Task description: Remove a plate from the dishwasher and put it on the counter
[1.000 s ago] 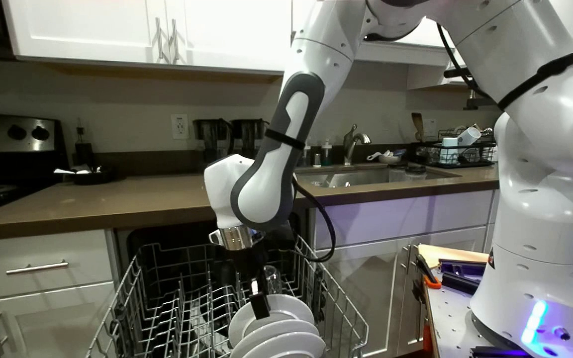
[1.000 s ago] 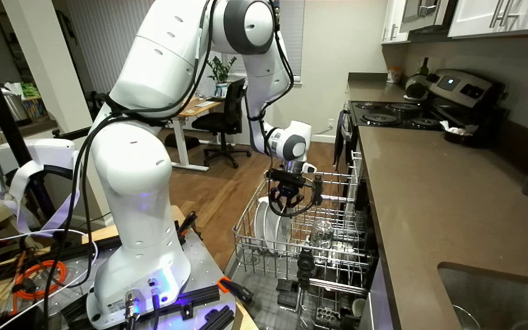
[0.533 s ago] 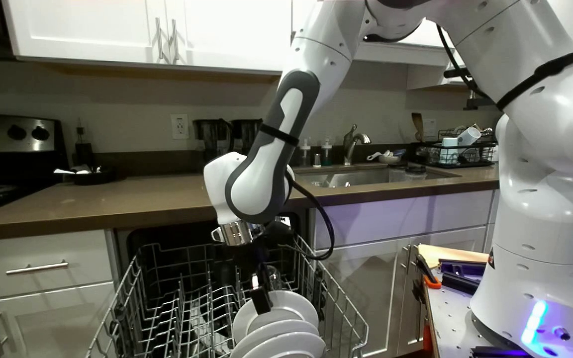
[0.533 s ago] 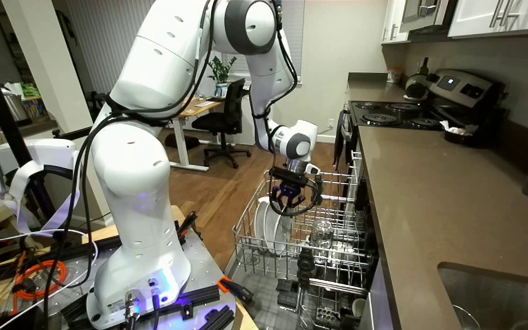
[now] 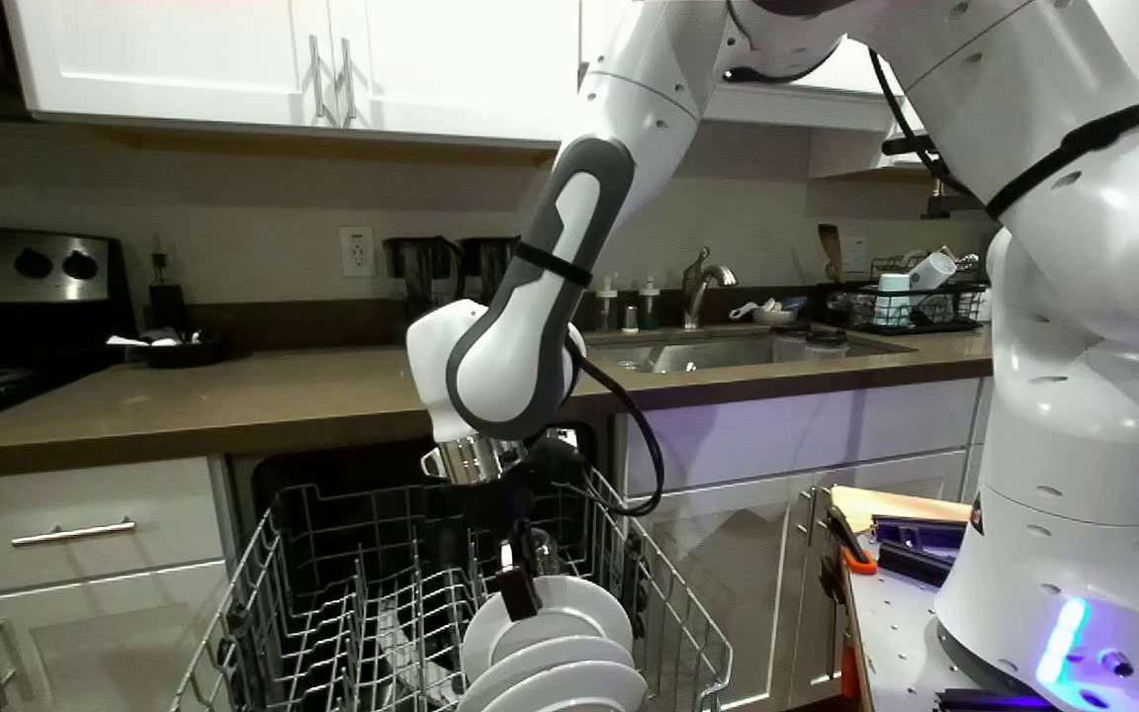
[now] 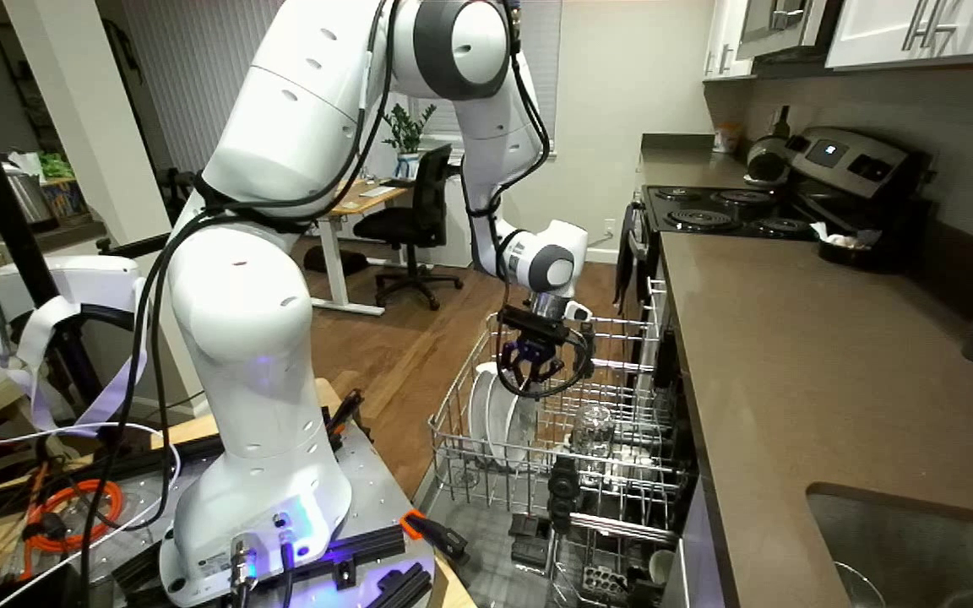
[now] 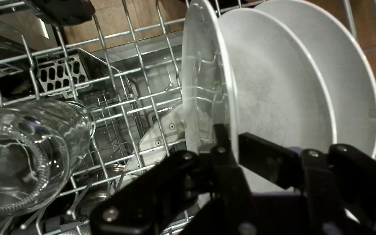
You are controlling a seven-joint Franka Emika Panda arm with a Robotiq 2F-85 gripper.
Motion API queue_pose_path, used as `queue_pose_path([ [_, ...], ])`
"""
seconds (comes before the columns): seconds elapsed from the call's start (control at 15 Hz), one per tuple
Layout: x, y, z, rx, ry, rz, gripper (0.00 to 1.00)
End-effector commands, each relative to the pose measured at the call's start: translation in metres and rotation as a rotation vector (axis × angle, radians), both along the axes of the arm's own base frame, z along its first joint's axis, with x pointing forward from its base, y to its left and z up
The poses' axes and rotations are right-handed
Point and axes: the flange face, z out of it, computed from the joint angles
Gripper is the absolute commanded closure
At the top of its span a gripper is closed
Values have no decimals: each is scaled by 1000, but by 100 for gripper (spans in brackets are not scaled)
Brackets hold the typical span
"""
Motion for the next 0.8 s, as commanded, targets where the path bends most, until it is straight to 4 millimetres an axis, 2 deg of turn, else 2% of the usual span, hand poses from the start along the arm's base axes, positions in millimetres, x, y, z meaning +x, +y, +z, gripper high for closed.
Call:
queue_pose_path([
  [0.0,3,-5,5,27,31,-8,57],
  [0.47,-5,-17,-15,50,99,-56,12],
  [0.53,-7,-19,-19,53,107,-62,23],
  [0.6,-8,-20,-23,57,115,-65,20],
  [0.73,-11,-22,-31,68,127,-74,21],
])
